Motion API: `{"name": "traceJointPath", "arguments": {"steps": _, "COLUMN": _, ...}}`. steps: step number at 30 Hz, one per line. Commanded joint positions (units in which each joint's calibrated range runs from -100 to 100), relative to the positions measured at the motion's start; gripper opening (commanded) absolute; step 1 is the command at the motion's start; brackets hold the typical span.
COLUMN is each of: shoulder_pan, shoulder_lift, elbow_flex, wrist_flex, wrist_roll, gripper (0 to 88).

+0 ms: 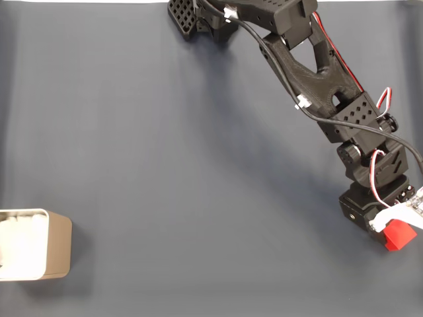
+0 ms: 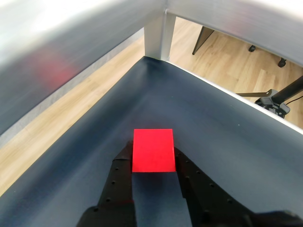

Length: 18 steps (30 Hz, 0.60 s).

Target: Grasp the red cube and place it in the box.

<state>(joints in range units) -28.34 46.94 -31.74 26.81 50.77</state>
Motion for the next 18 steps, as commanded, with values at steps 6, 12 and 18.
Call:
{"name": "traceJointPath", "arguments": {"steps": 6, "shoulder_pan": 0.64, "shoulder_lift": -9.5, "elbow_flex": 2.72, "wrist_flex": 0.4, "wrist_roll": 0.59, "gripper": 0.0}}
{"name": "traceJointPath", "arguments": {"steps": 12, "shoulder_pan": 1.14, "shoulder_lift": -14.62, "elbow_flex": 7.28, "wrist_flex": 0.49, "wrist_roll": 0.59, "gripper": 0.0}}
{"name": "traceJointPath", "arguments": {"steps": 18, "shoulder_pan": 2.41, "shoulder_lift": -22.94, "elbow_flex": 14.49, "wrist_flex": 0.9, "wrist_roll": 0.24, "gripper": 0.0}}
